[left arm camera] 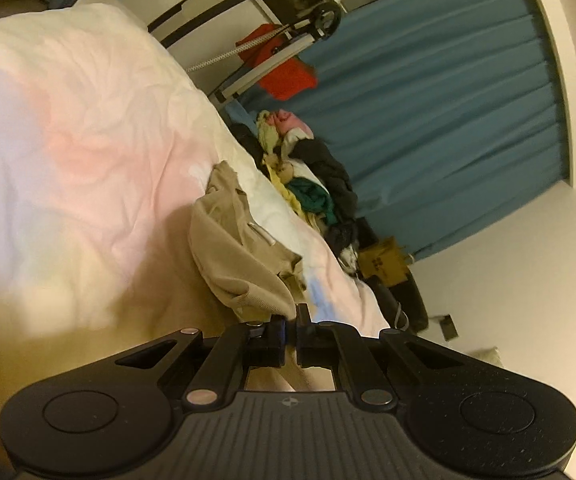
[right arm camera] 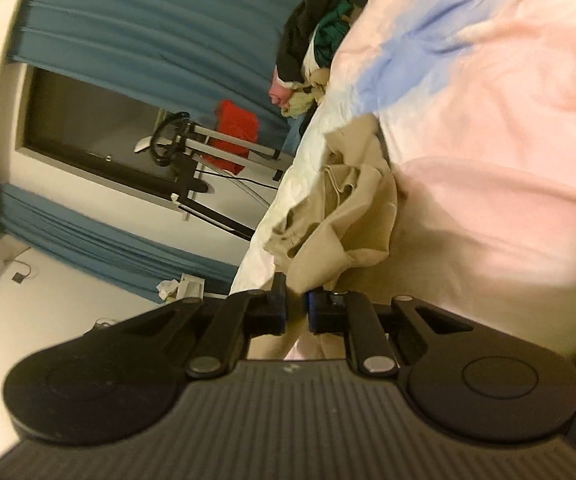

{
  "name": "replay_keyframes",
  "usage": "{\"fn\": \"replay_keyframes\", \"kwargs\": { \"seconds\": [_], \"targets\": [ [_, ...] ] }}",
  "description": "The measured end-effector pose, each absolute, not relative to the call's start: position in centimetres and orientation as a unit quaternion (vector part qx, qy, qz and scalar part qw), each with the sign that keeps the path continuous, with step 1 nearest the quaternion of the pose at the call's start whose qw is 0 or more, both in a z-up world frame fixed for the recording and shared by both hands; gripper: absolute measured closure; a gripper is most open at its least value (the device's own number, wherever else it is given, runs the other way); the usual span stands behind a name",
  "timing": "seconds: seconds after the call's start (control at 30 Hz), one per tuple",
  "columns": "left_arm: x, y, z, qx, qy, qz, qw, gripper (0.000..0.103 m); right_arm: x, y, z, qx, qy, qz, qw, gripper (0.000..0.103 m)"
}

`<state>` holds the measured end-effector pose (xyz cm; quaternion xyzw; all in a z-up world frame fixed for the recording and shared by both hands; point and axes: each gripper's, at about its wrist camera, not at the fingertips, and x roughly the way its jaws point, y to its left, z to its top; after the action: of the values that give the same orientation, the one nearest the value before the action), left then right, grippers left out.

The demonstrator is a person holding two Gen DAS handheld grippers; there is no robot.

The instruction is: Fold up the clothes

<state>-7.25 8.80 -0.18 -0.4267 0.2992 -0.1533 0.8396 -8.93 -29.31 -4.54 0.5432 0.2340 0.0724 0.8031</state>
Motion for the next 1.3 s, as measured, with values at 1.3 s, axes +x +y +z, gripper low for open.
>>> {"fn": "replay_keyframes", "kwargs": {
  "seconds": [1.3],
  "targets": [
    [16.0,2.8,-3.4,-0.291,0.331,-0.138,0.887,0.097,11.0,-31.8,-6.6,0.446,0.254,0.016,0.858,0.089]
  ]
}}
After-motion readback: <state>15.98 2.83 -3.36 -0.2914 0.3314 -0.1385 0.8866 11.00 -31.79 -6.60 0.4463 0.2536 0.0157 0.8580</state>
